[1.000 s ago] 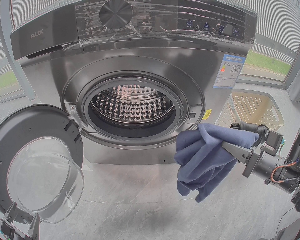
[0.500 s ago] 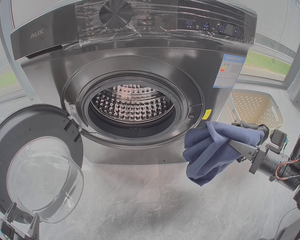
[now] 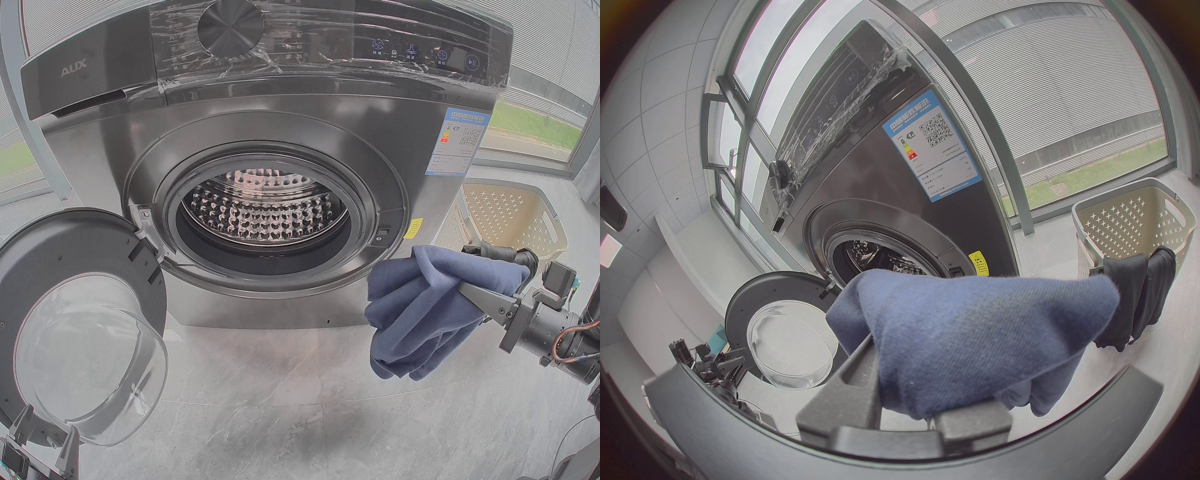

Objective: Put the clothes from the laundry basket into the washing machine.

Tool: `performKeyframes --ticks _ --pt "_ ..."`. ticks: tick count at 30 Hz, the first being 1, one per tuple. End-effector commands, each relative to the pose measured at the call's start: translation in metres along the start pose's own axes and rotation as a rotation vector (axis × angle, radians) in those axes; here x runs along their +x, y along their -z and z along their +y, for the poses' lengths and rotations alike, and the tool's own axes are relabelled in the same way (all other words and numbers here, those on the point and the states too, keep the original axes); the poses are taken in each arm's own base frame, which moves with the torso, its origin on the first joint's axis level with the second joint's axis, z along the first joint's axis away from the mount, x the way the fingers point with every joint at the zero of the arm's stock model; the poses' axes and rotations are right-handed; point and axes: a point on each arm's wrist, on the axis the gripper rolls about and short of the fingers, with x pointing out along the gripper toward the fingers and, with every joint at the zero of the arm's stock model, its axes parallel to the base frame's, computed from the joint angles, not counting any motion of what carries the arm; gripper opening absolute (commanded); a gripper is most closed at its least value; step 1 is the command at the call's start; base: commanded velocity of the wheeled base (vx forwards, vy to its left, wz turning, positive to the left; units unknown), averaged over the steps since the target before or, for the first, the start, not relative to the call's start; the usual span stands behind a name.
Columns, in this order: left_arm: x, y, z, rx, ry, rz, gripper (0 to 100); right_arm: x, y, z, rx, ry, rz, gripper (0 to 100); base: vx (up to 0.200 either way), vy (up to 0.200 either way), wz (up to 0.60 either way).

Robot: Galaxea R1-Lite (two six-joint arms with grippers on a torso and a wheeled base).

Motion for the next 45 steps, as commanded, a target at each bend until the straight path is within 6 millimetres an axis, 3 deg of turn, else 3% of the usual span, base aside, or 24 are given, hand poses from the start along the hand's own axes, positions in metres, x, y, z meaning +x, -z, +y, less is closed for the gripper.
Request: performKeyframes --ticks 1,26,34,45 --pt "0.000 0.004 0.000 0.001 -0.001 0.006 100 -0.002 0.004 0.000 -0.002 -0.003 0.014 0 0.000 0.000 0.00" --pt "0.000 0.004 0.000 -0.001 -0.002 0.006 100 -0.004 0.010 0.000 -0.052 0.046 0.023 0 0.000 0.000 0.05" --pt "0.000 0.004 0.000 0.001 -0.002 0.004 100 0.000 0.015 0.022 -0.078 0.040 0.014 0 0.000 0.050 0.00" --pt "0.000 0.004 0.000 0.013 -0.004 0.001 100 0.009 0.019 0.035 -0.104 -0.021 0.037 0 0.000 0.073 0.00"
